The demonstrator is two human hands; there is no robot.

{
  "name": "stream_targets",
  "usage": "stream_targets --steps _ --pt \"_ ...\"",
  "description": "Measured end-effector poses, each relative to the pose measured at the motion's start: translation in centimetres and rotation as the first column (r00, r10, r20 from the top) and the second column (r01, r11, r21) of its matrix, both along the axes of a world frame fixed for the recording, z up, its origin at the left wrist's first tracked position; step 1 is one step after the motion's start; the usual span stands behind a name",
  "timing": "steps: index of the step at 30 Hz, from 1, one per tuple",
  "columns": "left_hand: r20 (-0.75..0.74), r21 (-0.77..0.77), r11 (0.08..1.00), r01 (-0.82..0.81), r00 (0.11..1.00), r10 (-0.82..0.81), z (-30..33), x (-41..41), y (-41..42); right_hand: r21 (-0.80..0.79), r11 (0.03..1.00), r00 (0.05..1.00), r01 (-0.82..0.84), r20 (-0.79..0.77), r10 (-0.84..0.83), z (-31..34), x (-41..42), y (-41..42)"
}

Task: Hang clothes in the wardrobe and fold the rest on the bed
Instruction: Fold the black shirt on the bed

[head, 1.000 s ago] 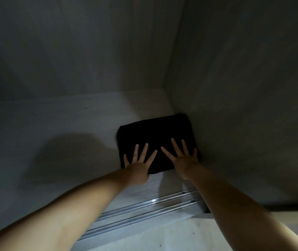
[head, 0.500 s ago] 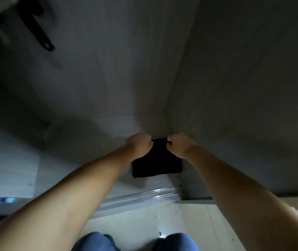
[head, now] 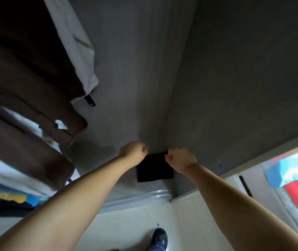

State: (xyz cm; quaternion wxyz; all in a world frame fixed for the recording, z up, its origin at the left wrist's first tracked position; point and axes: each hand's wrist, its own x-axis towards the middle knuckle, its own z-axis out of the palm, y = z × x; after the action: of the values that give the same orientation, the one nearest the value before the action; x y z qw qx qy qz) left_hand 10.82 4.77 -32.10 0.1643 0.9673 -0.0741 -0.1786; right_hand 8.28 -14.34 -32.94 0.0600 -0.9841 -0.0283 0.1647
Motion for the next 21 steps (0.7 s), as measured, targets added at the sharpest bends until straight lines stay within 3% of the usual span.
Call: stream_targets --steps 13,17,21 --pt "0.125 -0.027 0.923 0.385 0.917 -0.379 11.0 -6.7 -0.8 0.064 0.926 0.912 0.372 0.162 -0.378 8.7 -13.2 -0.4" --pt "0.174 0.031 0.849 0.527 0.834 -0.524 13.4 -10.7 -5.5 0.051 0.852 0.843 0.521 0.125 -0.523 10.0 -19.7 -3.3" --pt "0.183 0.042 0.717 0.696 0.700 -0.691 14.5 -16.3 -12.0 0.052 0.715 0.709 0.697 0.100 -0.698 10.8 -27.8 -8.5"
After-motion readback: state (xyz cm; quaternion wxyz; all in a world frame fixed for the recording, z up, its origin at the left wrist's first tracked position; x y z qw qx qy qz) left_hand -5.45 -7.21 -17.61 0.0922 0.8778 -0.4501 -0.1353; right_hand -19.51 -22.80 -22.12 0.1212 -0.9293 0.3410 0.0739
